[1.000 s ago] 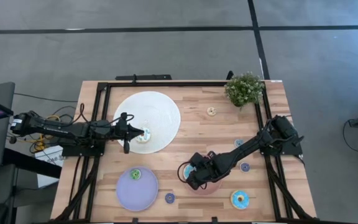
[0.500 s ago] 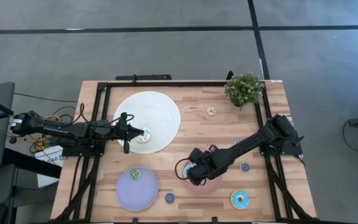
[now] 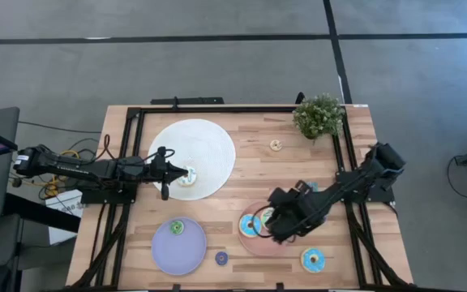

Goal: Pick & Place donuts
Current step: Put the large white donut on the pink plate

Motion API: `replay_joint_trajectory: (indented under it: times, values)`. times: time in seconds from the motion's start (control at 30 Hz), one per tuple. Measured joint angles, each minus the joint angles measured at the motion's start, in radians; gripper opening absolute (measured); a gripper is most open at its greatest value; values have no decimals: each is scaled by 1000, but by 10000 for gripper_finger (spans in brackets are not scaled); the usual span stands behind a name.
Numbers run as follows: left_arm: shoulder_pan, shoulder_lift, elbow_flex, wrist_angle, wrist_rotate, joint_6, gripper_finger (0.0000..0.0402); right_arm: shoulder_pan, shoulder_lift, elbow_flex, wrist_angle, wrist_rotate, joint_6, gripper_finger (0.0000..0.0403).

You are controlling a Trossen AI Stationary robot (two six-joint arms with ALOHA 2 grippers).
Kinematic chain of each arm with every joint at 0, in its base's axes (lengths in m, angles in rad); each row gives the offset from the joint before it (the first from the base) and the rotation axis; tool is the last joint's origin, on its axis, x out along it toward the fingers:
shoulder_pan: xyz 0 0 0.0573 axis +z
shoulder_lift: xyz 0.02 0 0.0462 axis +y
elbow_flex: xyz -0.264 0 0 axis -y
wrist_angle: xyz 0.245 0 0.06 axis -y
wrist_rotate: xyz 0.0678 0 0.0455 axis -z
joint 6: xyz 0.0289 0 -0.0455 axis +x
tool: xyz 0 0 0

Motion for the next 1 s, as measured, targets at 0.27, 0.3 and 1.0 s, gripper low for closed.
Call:
replay_joint_trajectory:
  times: [0.27,0.3,1.0]
  values:
    - [0,0,0,-2,-4,4,0,76,-255,-373,154,59,198,194]
    - [0,0,0,-3,-4,4,0,84,-290,-423,188,75,202,194]
    - [0,0,0,-2,-2,4,0,-70,-705,-1074,1022,343,-187,184]
